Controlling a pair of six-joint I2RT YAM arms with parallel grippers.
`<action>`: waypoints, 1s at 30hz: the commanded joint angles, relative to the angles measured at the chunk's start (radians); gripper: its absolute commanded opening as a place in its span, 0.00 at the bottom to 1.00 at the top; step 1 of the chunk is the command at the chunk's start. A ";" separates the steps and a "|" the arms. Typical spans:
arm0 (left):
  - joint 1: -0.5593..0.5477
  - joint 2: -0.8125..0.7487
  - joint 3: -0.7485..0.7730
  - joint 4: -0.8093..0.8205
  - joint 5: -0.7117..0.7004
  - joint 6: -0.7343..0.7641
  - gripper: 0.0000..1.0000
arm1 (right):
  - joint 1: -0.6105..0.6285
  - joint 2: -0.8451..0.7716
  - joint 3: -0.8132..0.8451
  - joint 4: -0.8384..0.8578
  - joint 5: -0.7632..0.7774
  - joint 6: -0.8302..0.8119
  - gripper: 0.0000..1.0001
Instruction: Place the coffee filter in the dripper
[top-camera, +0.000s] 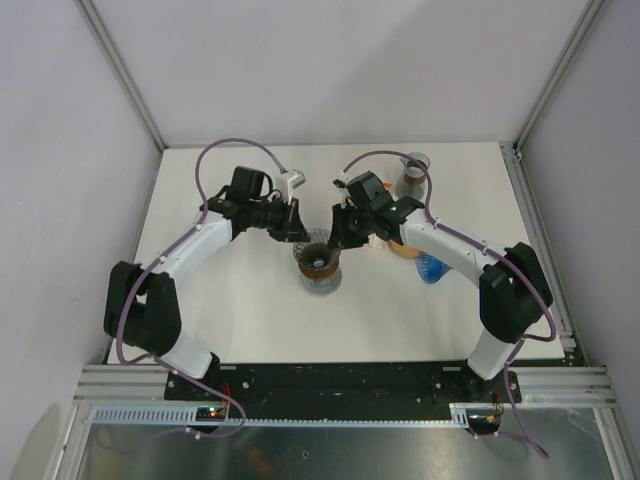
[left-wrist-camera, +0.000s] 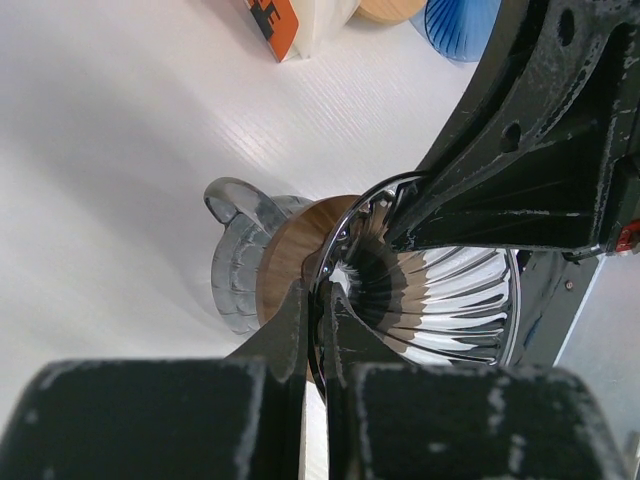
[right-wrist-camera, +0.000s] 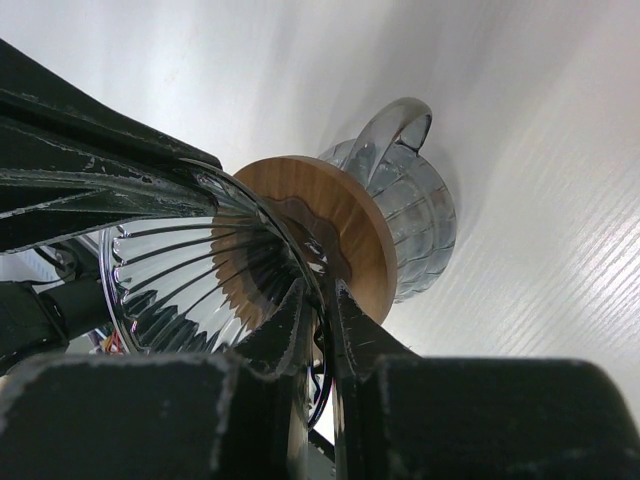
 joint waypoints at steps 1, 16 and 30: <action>-0.010 0.077 -0.107 -0.118 -0.188 0.129 0.00 | 0.013 0.050 -0.076 -0.001 0.103 -0.037 0.00; -0.022 0.055 -0.128 -0.118 -0.186 0.176 0.00 | 0.030 0.022 -0.081 0.020 0.111 -0.030 0.00; -0.022 -0.017 -0.087 -0.122 -0.146 0.140 0.00 | 0.043 -0.042 -0.072 0.060 0.077 -0.010 0.13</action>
